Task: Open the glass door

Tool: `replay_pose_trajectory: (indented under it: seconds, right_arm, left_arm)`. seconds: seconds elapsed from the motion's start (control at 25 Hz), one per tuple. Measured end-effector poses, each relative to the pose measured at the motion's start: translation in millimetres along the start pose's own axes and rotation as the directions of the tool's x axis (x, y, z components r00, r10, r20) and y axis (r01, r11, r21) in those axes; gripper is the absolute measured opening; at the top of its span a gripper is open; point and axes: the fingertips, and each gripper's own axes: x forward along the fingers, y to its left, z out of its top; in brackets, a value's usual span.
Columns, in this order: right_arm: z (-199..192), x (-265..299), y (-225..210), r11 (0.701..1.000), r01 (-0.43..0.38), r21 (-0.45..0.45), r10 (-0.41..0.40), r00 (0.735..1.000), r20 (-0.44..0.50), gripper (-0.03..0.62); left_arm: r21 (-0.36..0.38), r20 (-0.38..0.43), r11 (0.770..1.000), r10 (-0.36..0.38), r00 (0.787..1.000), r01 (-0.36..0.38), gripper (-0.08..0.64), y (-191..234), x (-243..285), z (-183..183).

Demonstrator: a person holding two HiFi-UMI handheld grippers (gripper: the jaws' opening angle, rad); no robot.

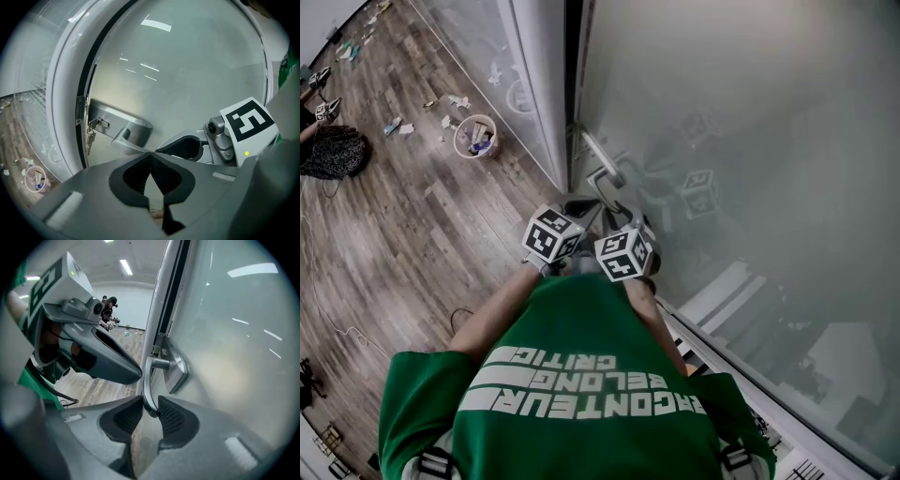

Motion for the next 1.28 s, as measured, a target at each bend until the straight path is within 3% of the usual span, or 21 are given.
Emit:
replay_pose_trajectory:
  seconds: [0.6,1.28]
  right_arm:
    - [2.5,1.5,-9.9,0.999,-0.001,0.041,0.001,1.0,0.005,0.092]
    - [0.9,8.9,-59.9,0.992,0.005,0.128,-0.006,1.0,0.005,0.091]
  left_arm:
    - [0.03,-0.012,1.0,-0.004,1.0,0.004,0.017,0.8,10.7,12.4]
    - [0.071,-0.03,0.997,-0.001,1.0,0.003,0.017,0.7,52.0,43.3]
